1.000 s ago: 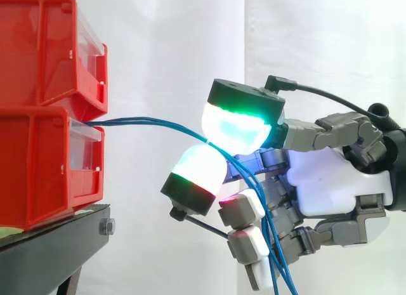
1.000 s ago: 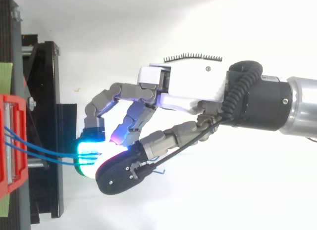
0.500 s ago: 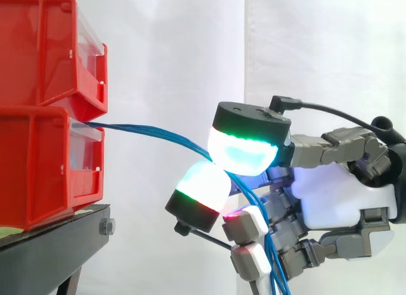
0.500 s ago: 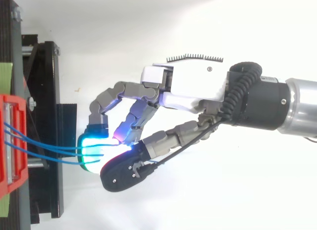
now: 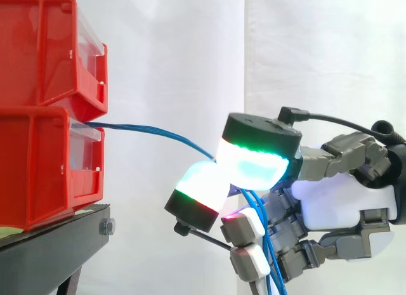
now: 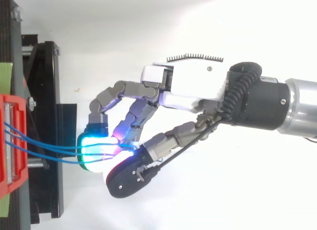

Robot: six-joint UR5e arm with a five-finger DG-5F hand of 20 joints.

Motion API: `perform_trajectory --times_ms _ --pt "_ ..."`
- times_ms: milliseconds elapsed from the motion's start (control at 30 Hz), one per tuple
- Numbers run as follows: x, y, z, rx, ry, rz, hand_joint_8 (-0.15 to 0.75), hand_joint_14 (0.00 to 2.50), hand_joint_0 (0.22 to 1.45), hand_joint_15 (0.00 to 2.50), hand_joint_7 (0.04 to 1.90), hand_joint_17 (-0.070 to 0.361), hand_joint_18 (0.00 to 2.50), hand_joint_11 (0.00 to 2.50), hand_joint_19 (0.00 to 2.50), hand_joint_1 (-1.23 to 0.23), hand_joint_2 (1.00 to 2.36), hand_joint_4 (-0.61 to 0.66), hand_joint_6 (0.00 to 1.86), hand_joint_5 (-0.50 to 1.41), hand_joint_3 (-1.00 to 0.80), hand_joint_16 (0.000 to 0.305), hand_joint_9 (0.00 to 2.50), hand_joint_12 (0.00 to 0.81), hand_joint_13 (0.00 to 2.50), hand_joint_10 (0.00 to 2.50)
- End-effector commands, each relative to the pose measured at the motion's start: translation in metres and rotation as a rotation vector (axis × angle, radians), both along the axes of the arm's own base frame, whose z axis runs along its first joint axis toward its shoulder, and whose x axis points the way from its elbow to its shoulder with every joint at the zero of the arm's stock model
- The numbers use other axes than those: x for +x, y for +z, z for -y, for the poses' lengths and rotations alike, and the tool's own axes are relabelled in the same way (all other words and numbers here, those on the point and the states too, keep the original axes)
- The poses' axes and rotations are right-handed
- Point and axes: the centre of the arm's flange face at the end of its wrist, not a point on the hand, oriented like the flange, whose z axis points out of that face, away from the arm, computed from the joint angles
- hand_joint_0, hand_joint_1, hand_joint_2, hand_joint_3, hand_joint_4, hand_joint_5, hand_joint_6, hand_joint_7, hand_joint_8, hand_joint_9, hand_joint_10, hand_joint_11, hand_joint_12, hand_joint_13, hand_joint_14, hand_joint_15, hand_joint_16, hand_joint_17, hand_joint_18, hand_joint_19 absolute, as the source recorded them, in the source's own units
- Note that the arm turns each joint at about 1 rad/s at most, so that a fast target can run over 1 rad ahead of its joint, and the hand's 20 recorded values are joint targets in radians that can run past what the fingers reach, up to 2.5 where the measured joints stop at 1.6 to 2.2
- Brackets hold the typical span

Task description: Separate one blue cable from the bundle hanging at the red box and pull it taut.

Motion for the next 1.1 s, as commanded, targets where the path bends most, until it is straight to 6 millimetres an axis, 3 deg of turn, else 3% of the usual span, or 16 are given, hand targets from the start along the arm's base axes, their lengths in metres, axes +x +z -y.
perform_trajectory --times_ms 0,400,567,767,967,1067 --pt "0.0 -0.0004 -0.0001 0.0 -0.001 0.0 0.279 0.03 0.64 0.84 0.98 0.085 0.92 0.96 0.63 -0.85 1.0 0.1 0.87 -0.21 -0.5 0.038 1.01 0.341 1.02 0.02" --pt "0.0002 -0.0003 -0.0029 -0.001 -0.004 0.001 0.3 0.03 0.54 0.84 0.95 0.093 0.93 0.98 0.66 -0.65 1.0 0.13 0.87 -0.22 -0.5 0.041 1.05 0.357 1.01 0.02" --pt "0.0002 -0.0003 -0.0029 -0.001 -0.004 0.001 0.293 0.03 0.61 0.85 0.96 0.088 0.91 0.99 0.67 -0.58 1.0 0.12 0.86 -0.21 -0.5 0.039 1.06 0.342 1.0 0.02" --pt "0.0002 -0.0003 -0.0029 -0.001 -0.004 0.001 0.295 0.03 0.67 0.83 1.03 0.09 0.86 1.02 0.65 -0.76 1.02 0.02 0.89 -0.22 -0.25 0.04 1.0 0.354 0.9 0.02" --pt "0.0003 0.001 -0.0029 0.0 -0.004 0.004 0.28 0.03 0.76 0.8 0.96 0.092 0.85 1.03 0.63 -0.84 1.0 0.08 0.88 -0.22 -0.44 0.041 0.95 0.36 0.87 0.02" --pt "0.0003 0.001 -0.0029 0.0 -0.004 0.004 0.286 0.03 0.69 0.8 1.0 0.091 0.81 1.01 0.64 -0.8 1.0 0.09 0.87 -0.22 -0.5 0.04 0.89 0.359 0.83 0.02"
